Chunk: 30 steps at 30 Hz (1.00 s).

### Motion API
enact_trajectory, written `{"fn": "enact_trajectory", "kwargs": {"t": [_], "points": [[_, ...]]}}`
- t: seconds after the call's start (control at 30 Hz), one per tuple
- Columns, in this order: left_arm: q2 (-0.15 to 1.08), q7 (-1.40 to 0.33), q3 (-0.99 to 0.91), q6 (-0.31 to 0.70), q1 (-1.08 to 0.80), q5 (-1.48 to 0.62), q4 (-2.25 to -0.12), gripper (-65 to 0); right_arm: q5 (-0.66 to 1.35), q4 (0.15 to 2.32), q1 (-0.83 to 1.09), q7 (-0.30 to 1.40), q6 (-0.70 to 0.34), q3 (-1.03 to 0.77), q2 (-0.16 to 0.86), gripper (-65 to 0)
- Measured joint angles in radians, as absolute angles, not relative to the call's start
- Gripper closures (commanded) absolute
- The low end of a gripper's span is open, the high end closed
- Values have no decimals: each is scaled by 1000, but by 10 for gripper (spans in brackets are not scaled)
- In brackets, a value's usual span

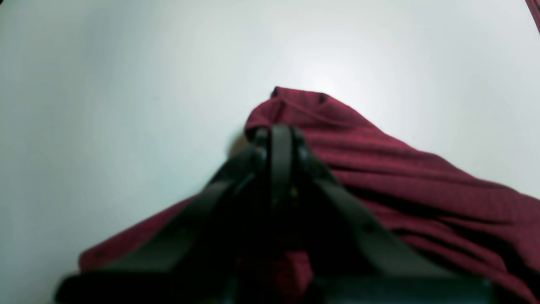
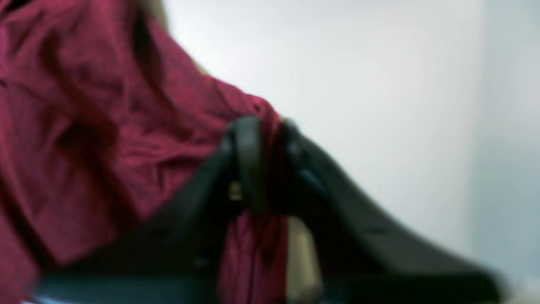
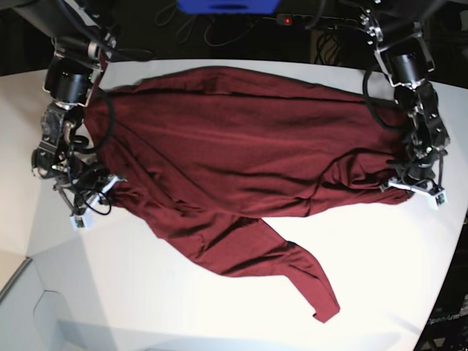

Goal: Layout the t-shirt on the table in an organized manner, then fold the t-shirt properly
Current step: 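Grasp the shirt edges with both grippers and lift the shirt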

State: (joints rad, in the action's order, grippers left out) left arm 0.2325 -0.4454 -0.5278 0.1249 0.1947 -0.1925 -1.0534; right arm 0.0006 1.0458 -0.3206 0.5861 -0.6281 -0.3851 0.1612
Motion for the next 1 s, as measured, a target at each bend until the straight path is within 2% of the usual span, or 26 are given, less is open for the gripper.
{"fn": "enact_trajectory", "kwargs": {"t": [0.13,0.27,0.5,0.67,0.83,1.0], "points": [[239,-451,-529,124,192,-192,-1064,-3,-4,1061,-319,608,-628,-385,178,0],[249,-453,-528,128,179,-196,-1167,-3,-13,1145,-310,617,-628,-389,192,0],[249,-448,-522,130,253,-200,-1277,-3,-3,1303,-322,608,-628,-390,187,0],[249,-445,-522,128,363,-199,-1231,-3,-5,1312,-373,611,-628,-398,182,0],[250,-449,-523,127,435,-196,-1172,-3,-12,1304,-380,621,-628,-487,180,0],[246,-445,-522,128,508,-199,-1091,-3,-7,1213,-419,617,-628,-534,176,0]]}}
